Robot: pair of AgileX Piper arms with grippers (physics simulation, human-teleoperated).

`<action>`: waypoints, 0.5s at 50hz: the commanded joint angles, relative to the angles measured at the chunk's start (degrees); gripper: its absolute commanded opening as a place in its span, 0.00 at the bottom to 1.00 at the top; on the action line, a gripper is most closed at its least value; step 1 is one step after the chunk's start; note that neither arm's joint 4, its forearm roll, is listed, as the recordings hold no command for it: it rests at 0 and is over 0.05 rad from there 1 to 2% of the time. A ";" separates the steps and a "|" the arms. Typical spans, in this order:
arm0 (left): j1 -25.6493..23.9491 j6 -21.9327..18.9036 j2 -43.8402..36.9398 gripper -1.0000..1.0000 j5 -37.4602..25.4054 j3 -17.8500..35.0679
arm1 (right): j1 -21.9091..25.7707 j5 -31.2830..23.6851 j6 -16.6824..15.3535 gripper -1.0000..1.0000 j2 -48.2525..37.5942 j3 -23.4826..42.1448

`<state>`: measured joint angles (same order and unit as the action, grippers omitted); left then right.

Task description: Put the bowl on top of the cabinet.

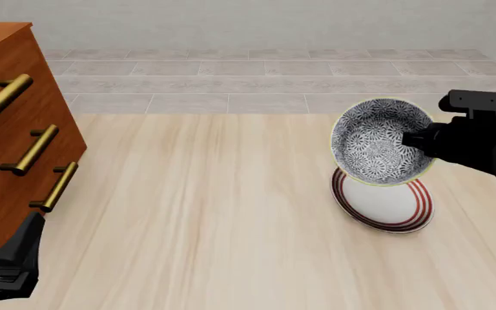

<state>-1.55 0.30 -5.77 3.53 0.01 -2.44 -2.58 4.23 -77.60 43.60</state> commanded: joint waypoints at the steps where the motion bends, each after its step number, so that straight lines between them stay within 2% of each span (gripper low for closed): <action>1: 0.12 0.18 0.68 1.00 -0.56 0.00 | 3.78 0.53 0.35 0.00 -1.54 1.32; 25: 0.04 0.20 2.17 1.00 -1.67 0.01 | 11.32 0.77 0.51 0.00 -5.35 5.13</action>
<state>-1.48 0.56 -4.02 2.09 0.01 5.59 -2.01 4.47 -81.29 46.68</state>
